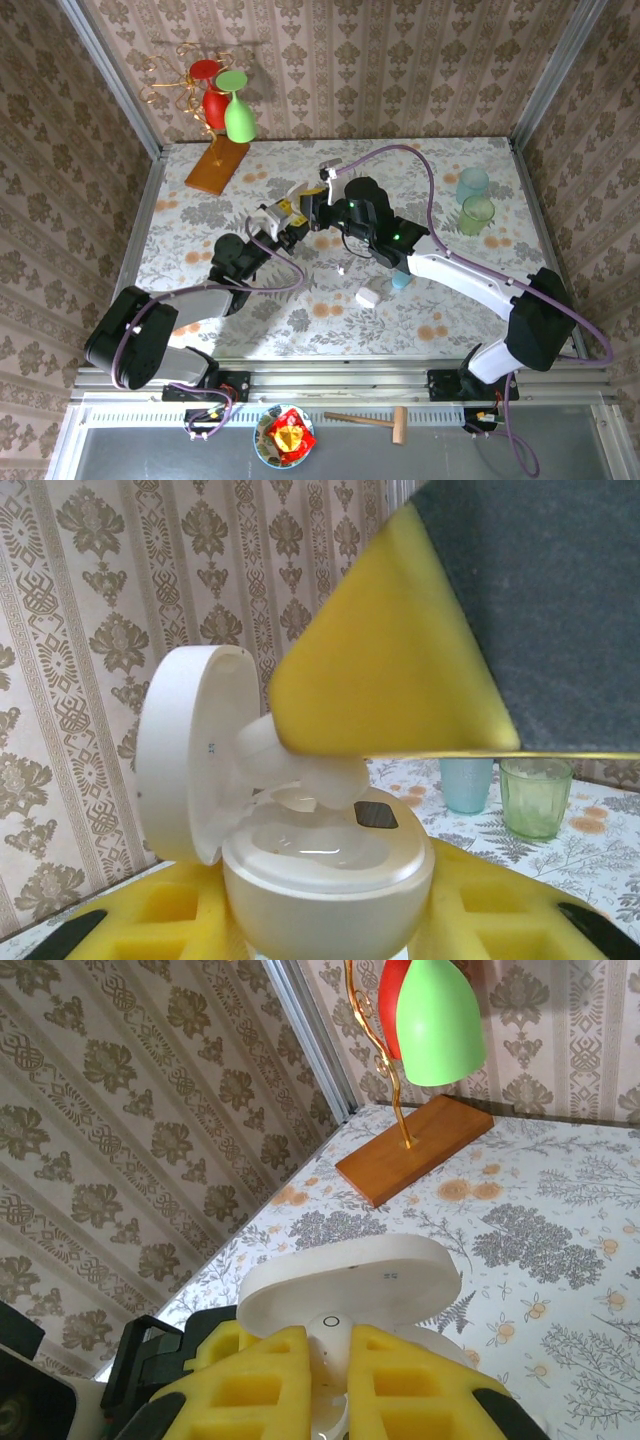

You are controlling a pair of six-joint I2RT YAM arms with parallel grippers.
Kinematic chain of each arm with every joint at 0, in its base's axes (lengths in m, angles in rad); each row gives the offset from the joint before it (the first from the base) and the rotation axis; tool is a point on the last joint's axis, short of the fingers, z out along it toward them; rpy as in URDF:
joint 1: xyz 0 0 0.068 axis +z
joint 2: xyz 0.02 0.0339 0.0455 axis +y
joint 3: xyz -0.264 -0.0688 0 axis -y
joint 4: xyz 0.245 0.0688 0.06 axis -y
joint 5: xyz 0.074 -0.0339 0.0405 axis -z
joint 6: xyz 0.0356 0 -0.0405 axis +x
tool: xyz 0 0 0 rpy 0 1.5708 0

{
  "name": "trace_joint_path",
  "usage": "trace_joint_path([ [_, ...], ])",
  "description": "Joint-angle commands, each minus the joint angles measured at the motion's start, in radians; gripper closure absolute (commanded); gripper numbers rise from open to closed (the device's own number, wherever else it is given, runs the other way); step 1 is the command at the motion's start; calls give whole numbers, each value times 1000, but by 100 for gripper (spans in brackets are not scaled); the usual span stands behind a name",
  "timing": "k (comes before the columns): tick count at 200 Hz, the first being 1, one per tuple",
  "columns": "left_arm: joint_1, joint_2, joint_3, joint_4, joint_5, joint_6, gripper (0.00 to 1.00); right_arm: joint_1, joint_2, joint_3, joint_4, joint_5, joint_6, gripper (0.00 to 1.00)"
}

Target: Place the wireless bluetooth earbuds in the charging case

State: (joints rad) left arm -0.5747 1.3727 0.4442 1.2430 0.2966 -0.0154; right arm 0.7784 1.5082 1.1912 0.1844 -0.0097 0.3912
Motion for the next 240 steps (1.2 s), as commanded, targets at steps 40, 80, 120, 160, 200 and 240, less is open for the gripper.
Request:
trace_joint_path([
  [40, 1, -39, 36, 41, -51, -57, 77, 18, 24, -21, 40, 12, -20, 88],
  [80, 1, -32, 39, 41, -55, -66, 77, 21, 33, -19, 37, -4, -28, 88],
  [120, 1, -36, 42, 38, -70, -74, 77, 28, 37, -28, 33, -8, -32, 86],
  [160, 1, -37, 39, 39, -67, -69, 77, 28, 5, -43, 35, 1, -21, 75],
  [200, 2, -35, 31, 39, -54, -55, 77, 28, -47, -46, 29, -5, -10, 65],
  [240, 8, -34, 27, 41, -28, -44, 77, 27, -95, -55, 21, 5, -2, 61],
])
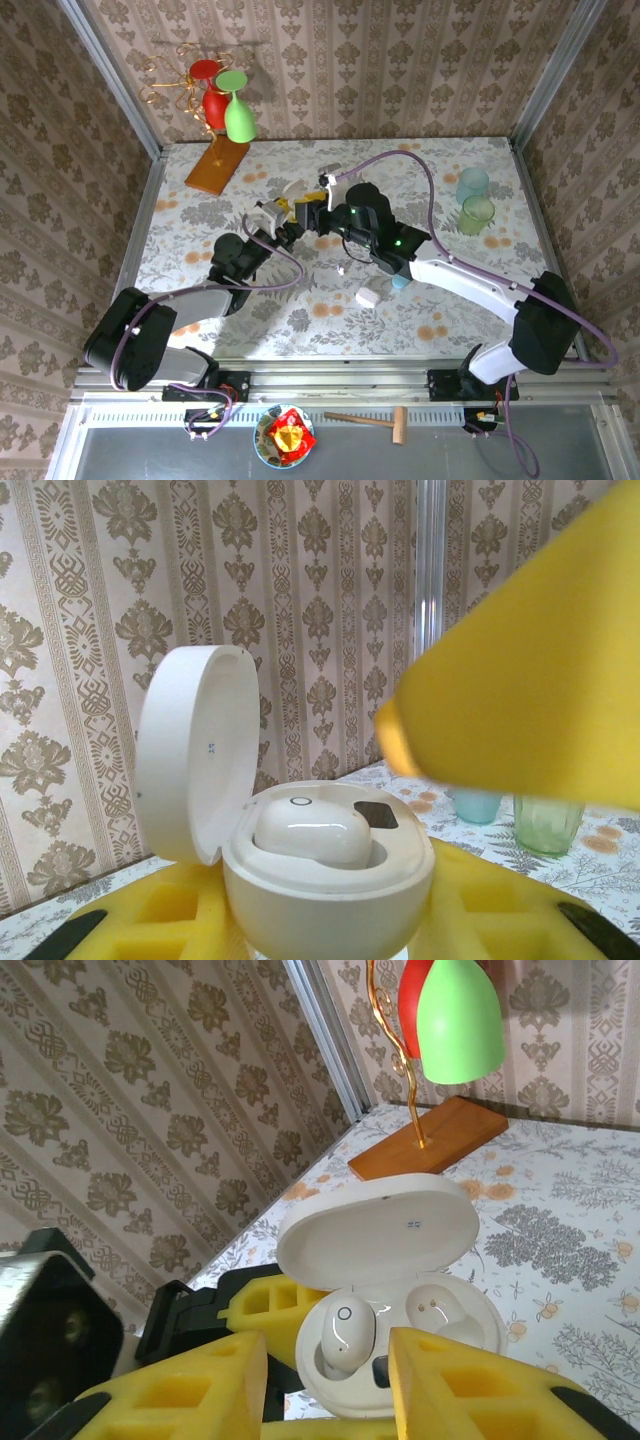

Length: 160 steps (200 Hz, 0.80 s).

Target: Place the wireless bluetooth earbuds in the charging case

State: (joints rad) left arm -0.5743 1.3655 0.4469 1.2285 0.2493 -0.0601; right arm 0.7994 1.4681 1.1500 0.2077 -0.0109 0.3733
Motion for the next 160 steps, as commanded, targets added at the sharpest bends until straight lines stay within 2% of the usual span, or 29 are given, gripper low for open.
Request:
trace_joint_path([
  [1, 8, -26, 24, 55, 20, 2, 77, 6, -56, -13, -2, 6, 17, 61],
  [56, 74, -34, -3, 55, 164, 53, 77, -11, -156, -75, -23, 42, 41, 58],
  [97, 143, -65, -31, 54, 234, 62, 77, -118, -235, -206, -38, 71, 161, 56],
  [121, 154, -109, -43, 33, 230, 73, 77, -152, -191, -210, -128, 85, 168, 55],
  [160, 152, -182, -46, -37, 235, 94, 78, -157, 14, -83, -362, 36, 188, 51],
])
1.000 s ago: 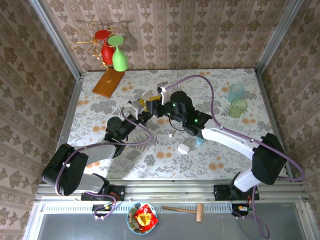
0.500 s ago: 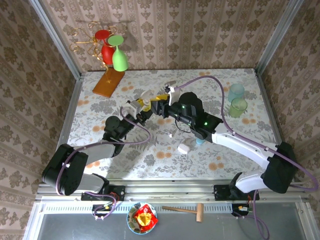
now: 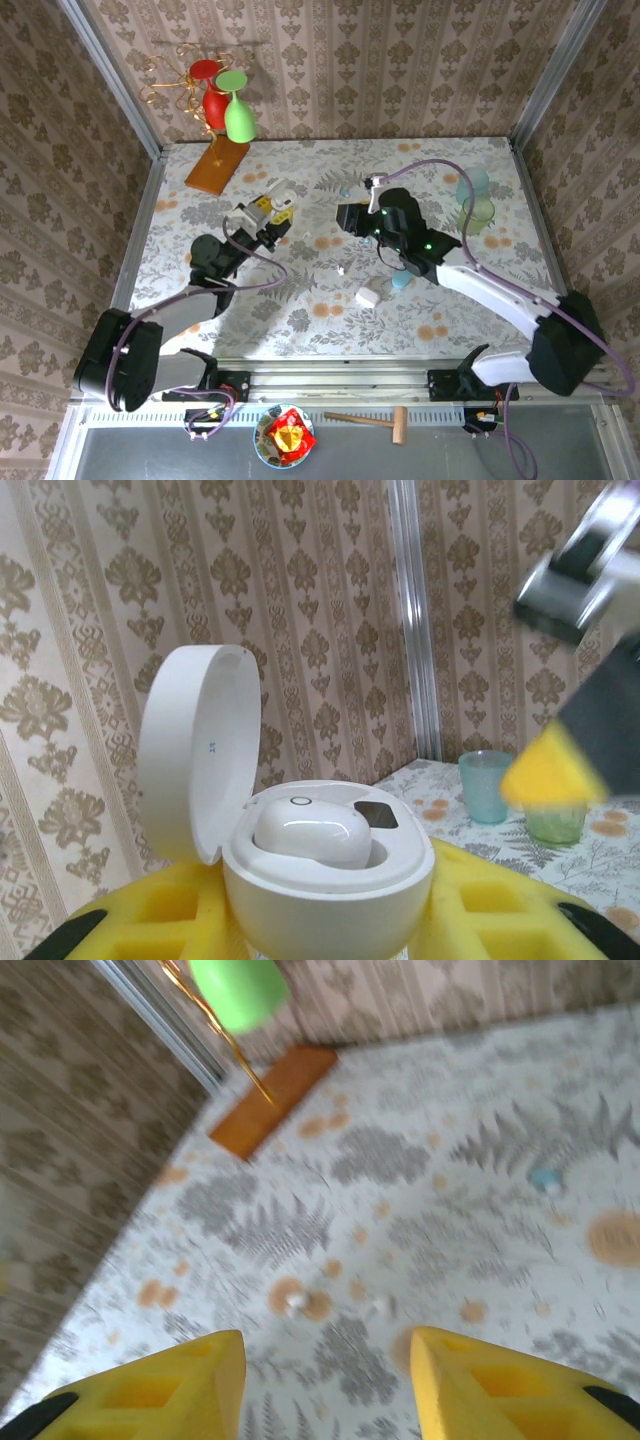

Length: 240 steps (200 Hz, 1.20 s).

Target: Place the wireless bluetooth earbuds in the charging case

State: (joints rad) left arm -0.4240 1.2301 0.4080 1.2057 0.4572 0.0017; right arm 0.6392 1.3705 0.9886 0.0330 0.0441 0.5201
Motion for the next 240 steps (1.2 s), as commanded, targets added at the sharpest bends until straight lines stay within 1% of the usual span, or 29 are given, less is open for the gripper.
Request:
trace_joint_path([
  [1, 2, -48, -7, -15, 26, 32, 77, 4, 118, 80, -192, -22, 42, 51],
  [33, -2, -73, -12, -38, 27, 38, 77, 7, 245, 133, -324, -89, 59, 49],
  [56, -11, -67, -9, -34, 31, 40, 78, 15, 321, 150, -377, -131, 58, 50],
  [93, -13, -70, -19, -39, 26, 41, 77, 28, 398, 151, -361, -148, 66, 50],
  [134, -11, -37, -23, -7, 13, 31, 77, 30, 480, 217, -309, -160, 70, 51],
  [166, 4, -45, -35, 3, -23, 17, 77, 41, 580, 334, -298, -179, 56, 51],
  [188, 28, -68, -44, -30, -40, -1, 78, 55, 655, 437, -318, -205, 40, 52],
  [207, 37, -78, -43, -52, -45, 0, 78, 62, 715, 523, -338, -218, 26, 55],
  [240, 46, -91, -44, -32, -58, -6, 78, 72, 815, 664, -353, -271, 22, 58],
])
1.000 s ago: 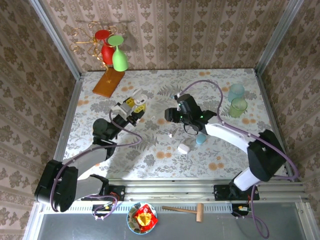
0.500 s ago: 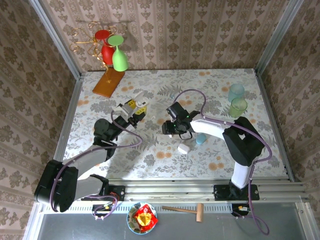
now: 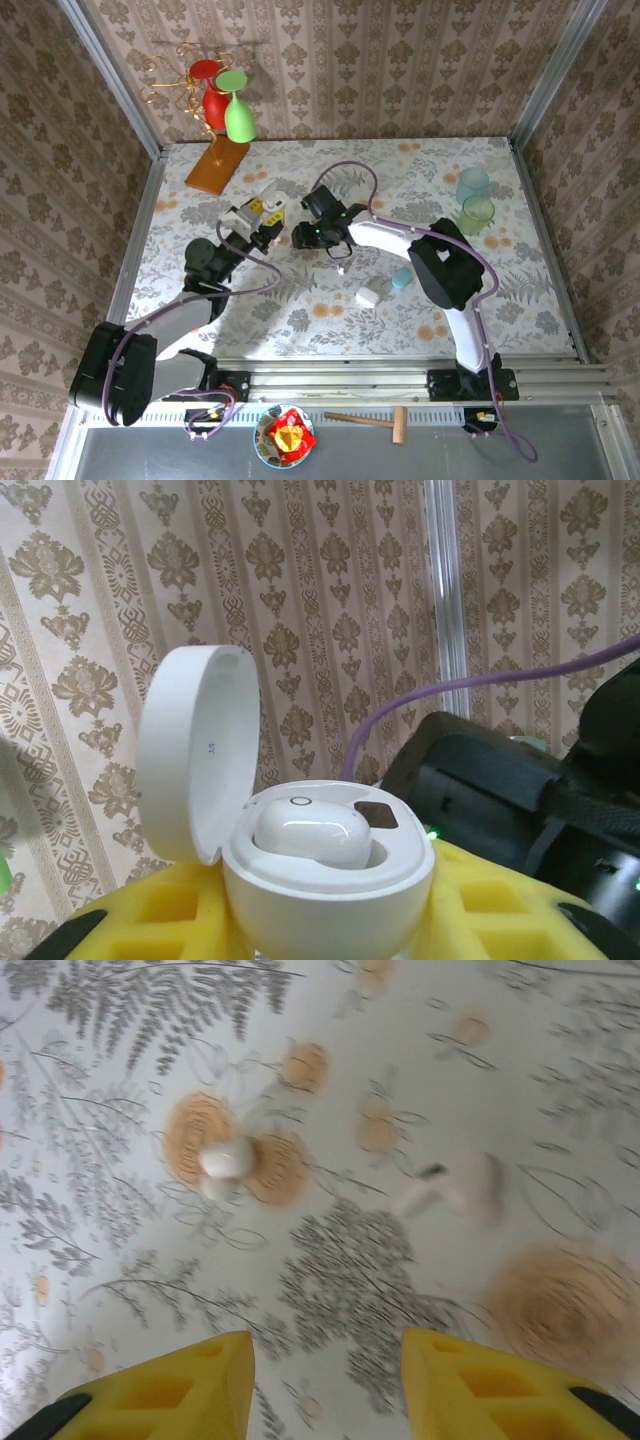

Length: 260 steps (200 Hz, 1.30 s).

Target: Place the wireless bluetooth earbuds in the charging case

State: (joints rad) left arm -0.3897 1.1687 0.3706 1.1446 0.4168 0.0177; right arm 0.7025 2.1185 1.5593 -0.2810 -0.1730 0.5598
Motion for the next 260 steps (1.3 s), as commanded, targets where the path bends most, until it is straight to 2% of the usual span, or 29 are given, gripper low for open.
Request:
trace_joint_path([
  [1, 11, -31, -7, 30, -18, -23, 78, 9, 71, 98, -41, -56, -17, 58],
  [51, 12, -99, -11, -28, -14, -21, 78, 29, 250, 361, -120, -66, -48, 57],
  [125, 13, -176, -21, -92, -28, -10, 78, 80, 405, 607, -301, 174, -168, 54],
  [192, 13, -188, -27, -100, -27, -6, 78, 136, 471, 703, -417, 317, -265, 61],
  [222, 12, -184, -24, -96, -21, -11, 78, 137, 472, 703, -430, 331, -262, 69],
  [260, 12, -191, -18, -97, -16, -16, 78, 137, 412, 647, -383, 313, -268, 70],
])
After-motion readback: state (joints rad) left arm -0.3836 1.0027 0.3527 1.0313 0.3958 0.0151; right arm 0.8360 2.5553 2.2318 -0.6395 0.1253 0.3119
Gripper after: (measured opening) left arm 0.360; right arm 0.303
